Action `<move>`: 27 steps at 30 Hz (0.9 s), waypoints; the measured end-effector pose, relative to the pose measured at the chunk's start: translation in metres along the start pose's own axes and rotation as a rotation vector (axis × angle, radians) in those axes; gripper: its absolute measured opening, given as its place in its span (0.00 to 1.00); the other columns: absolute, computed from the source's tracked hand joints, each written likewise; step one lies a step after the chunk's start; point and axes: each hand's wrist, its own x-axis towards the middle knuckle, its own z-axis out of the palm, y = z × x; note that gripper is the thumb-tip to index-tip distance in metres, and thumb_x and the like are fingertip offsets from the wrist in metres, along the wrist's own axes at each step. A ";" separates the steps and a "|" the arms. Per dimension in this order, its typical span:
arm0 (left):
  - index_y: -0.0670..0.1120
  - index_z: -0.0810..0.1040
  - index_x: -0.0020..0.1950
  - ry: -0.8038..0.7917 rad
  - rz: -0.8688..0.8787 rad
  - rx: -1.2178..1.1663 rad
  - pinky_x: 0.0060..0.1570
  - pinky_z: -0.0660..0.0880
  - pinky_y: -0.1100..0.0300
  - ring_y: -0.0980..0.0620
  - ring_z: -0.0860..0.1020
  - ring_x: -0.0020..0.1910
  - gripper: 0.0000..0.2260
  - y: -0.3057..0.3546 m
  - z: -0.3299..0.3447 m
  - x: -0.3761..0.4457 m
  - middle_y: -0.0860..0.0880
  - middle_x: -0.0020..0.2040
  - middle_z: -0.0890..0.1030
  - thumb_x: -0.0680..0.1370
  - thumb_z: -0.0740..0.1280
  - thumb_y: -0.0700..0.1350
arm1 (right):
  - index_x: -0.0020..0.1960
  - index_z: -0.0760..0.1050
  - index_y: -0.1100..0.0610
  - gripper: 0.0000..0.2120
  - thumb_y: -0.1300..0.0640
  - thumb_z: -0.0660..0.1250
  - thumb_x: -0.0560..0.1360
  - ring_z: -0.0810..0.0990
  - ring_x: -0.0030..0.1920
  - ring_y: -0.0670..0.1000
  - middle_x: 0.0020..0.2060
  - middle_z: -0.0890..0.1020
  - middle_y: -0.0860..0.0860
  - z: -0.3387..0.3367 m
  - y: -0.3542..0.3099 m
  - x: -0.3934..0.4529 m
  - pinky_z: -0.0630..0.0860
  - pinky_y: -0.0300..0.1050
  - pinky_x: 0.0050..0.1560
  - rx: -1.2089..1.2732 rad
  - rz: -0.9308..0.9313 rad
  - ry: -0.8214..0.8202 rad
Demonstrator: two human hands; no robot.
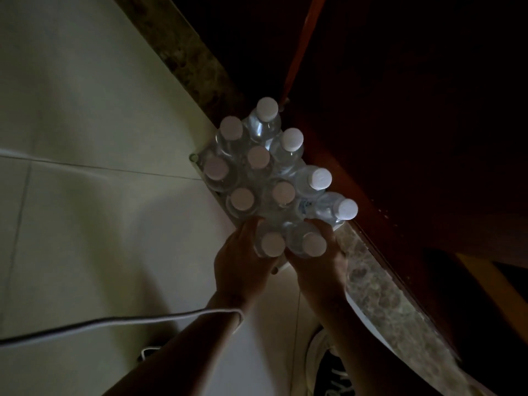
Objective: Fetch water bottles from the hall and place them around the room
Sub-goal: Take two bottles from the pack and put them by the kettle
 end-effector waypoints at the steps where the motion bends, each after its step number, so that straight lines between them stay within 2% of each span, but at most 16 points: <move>1: 0.55 0.74 0.60 0.004 0.014 -0.005 0.46 0.78 0.58 0.50 0.82 0.52 0.25 0.004 -0.008 -0.004 0.54 0.55 0.83 0.66 0.74 0.61 | 0.57 0.75 0.46 0.26 0.51 0.81 0.63 0.83 0.44 0.48 0.42 0.83 0.41 -0.006 -0.008 -0.004 0.80 0.47 0.42 -0.002 -0.016 -0.005; 3: 0.53 0.77 0.58 0.026 0.062 -0.022 0.44 0.76 0.64 0.55 0.82 0.49 0.25 0.019 -0.030 -0.014 0.54 0.53 0.84 0.65 0.74 0.61 | 0.56 0.75 0.45 0.26 0.51 0.81 0.62 0.82 0.43 0.45 0.42 0.81 0.39 -0.026 -0.031 -0.012 0.78 0.44 0.42 -0.002 -0.056 -0.026; 5: 0.50 0.78 0.57 0.058 0.106 -0.049 0.44 0.73 0.68 0.59 0.80 0.48 0.24 0.043 -0.063 -0.023 0.53 0.51 0.84 0.66 0.74 0.61 | 0.54 0.75 0.45 0.24 0.51 0.80 0.62 0.81 0.42 0.42 0.41 0.82 0.39 -0.052 -0.062 -0.019 0.80 0.46 0.42 0.017 -0.067 -0.057; 7: 0.49 0.79 0.57 0.069 0.145 -0.056 0.46 0.75 0.66 0.58 0.80 0.48 0.26 0.073 -0.106 -0.029 0.54 0.51 0.83 0.66 0.74 0.62 | 0.55 0.76 0.46 0.25 0.53 0.79 0.61 0.82 0.42 0.42 0.41 0.82 0.40 -0.085 -0.101 -0.027 0.81 0.48 0.43 0.069 -0.081 -0.076; 10: 0.48 0.78 0.57 0.109 0.221 -0.097 0.47 0.72 0.66 0.63 0.73 0.47 0.27 0.128 -0.182 -0.038 0.59 0.51 0.79 0.65 0.71 0.64 | 0.52 0.72 0.38 0.28 0.56 0.82 0.60 0.82 0.41 0.41 0.41 0.83 0.43 -0.142 -0.173 -0.041 0.80 0.38 0.39 0.187 -0.111 -0.107; 12: 0.48 0.77 0.58 0.153 0.244 -0.160 0.44 0.75 0.62 0.60 0.74 0.48 0.29 0.174 -0.241 -0.045 0.60 0.50 0.77 0.63 0.72 0.63 | 0.49 0.73 0.33 0.30 0.59 0.83 0.59 0.84 0.40 0.41 0.40 0.85 0.44 -0.186 -0.230 -0.048 0.81 0.39 0.38 0.268 -0.150 -0.151; 14: 0.50 0.75 0.59 0.163 0.251 -0.225 0.44 0.75 0.63 0.57 0.75 0.49 0.31 0.225 -0.307 -0.053 0.61 0.51 0.76 0.61 0.73 0.63 | 0.50 0.76 0.40 0.27 0.60 0.81 0.59 0.85 0.40 0.44 0.40 0.86 0.46 -0.235 -0.294 -0.056 0.83 0.46 0.40 0.330 -0.197 -0.213; 16: 0.57 0.73 0.58 0.143 0.193 -0.329 0.47 0.76 0.62 0.55 0.76 0.52 0.30 0.278 -0.373 -0.063 0.62 0.51 0.77 0.59 0.73 0.63 | 0.53 0.78 0.50 0.21 0.57 0.80 0.62 0.86 0.38 0.44 0.37 0.86 0.48 -0.284 -0.362 -0.066 0.83 0.47 0.43 0.366 -0.269 -0.265; 17: 0.61 0.72 0.55 0.147 0.186 -0.377 0.47 0.78 0.58 0.54 0.78 0.51 0.27 0.306 -0.406 -0.068 0.61 0.51 0.77 0.59 0.74 0.63 | 0.54 0.77 0.52 0.21 0.56 0.79 0.63 0.86 0.38 0.45 0.38 0.86 0.48 -0.309 -0.398 -0.073 0.83 0.47 0.43 0.395 -0.321 -0.272; 19: 0.61 0.73 0.55 0.188 0.222 -0.474 0.43 0.82 0.52 0.52 0.82 0.48 0.26 0.363 -0.473 -0.083 0.57 0.51 0.81 0.60 0.77 0.59 | 0.58 0.76 0.55 0.25 0.56 0.78 0.64 0.86 0.44 0.51 0.43 0.85 0.52 -0.362 -0.472 -0.088 0.82 0.57 0.45 0.470 -0.443 -0.266; 21: 0.58 0.75 0.58 0.214 0.292 -0.564 0.41 0.81 0.59 0.55 0.83 0.47 0.26 0.420 -0.538 -0.102 0.55 0.50 0.83 0.63 0.79 0.52 | 0.61 0.74 0.58 0.28 0.58 0.76 0.63 0.85 0.49 0.56 0.48 0.84 0.54 -0.417 -0.543 -0.109 0.81 0.62 0.47 0.541 -0.548 -0.275; 22: 0.56 0.76 0.58 0.213 0.336 -0.610 0.40 0.80 0.63 0.56 0.84 0.47 0.24 0.448 -0.569 -0.111 0.55 0.50 0.83 0.65 0.80 0.46 | 0.63 0.73 0.57 0.29 0.59 0.76 0.63 0.84 0.51 0.57 0.50 0.84 0.54 -0.445 -0.578 -0.121 0.82 0.60 0.48 0.583 -0.597 -0.281; 24: 0.52 0.77 0.58 0.183 0.430 -0.708 0.41 0.81 0.62 0.54 0.84 0.49 0.25 0.504 -0.632 -0.130 0.52 0.52 0.84 0.66 0.79 0.37 | 0.64 0.72 0.55 0.30 0.59 0.77 0.64 0.84 0.53 0.56 0.52 0.83 0.53 -0.504 -0.644 -0.149 0.82 0.53 0.47 0.647 -0.698 -0.290; 27: 0.53 0.77 0.58 0.184 0.582 -0.780 0.42 0.80 0.63 0.55 0.84 0.50 0.26 0.588 -0.725 -0.171 0.53 0.51 0.85 0.65 0.79 0.35 | 0.62 0.73 0.52 0.27 0.63 0.75 0.66 0.84 0.52 0.51 0.49 0.84 0.49 -0.588 -0.730 -0.196 0.81 0.42 0.46 0.717 -0.837 -0.268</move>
